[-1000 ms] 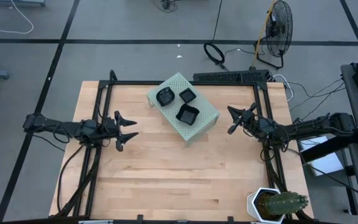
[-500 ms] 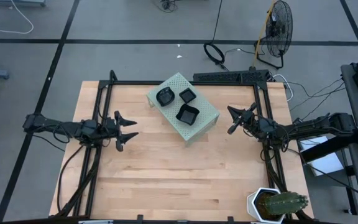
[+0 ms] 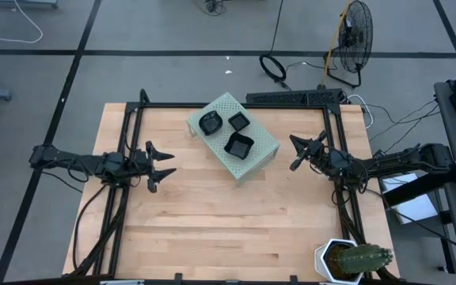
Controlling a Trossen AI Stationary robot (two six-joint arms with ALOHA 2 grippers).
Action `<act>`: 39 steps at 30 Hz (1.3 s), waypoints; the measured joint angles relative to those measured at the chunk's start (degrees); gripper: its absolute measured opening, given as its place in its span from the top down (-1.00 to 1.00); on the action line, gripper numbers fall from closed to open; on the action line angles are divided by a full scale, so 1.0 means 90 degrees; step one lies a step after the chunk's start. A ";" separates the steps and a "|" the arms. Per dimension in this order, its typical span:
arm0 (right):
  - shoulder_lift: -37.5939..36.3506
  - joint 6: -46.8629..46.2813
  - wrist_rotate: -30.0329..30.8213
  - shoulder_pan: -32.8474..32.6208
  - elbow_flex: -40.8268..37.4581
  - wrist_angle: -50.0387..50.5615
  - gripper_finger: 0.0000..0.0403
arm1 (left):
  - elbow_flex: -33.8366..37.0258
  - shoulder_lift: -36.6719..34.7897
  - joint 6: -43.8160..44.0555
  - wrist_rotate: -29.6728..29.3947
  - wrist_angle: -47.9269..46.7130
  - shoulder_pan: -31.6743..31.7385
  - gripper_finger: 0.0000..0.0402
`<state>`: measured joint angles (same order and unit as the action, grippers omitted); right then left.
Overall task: Pick & Place Mini shaped plates
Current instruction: Return to Home Position
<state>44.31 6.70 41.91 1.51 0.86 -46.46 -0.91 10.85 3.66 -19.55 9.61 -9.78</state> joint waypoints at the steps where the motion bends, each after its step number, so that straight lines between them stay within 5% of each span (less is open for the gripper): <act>1: 0.0000 0.0000 -0.0001 -0.0001 0.0000 0.0001 0.98 | 0.0000 0.0000 0.0000 -0.0001 0.0000 0.0000 -0.22; 39: 0.0000 0.0000 0.0000 0.0000 0.0000 0.0002 0.98 | -0.0002 0.0000 0.0000 -0.0002 0.0000 -0.0001 -0.25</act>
<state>44.31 6.70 41.91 1.51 0.86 -46.44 -0.93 10.85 3.66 -19.57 9.61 -9.79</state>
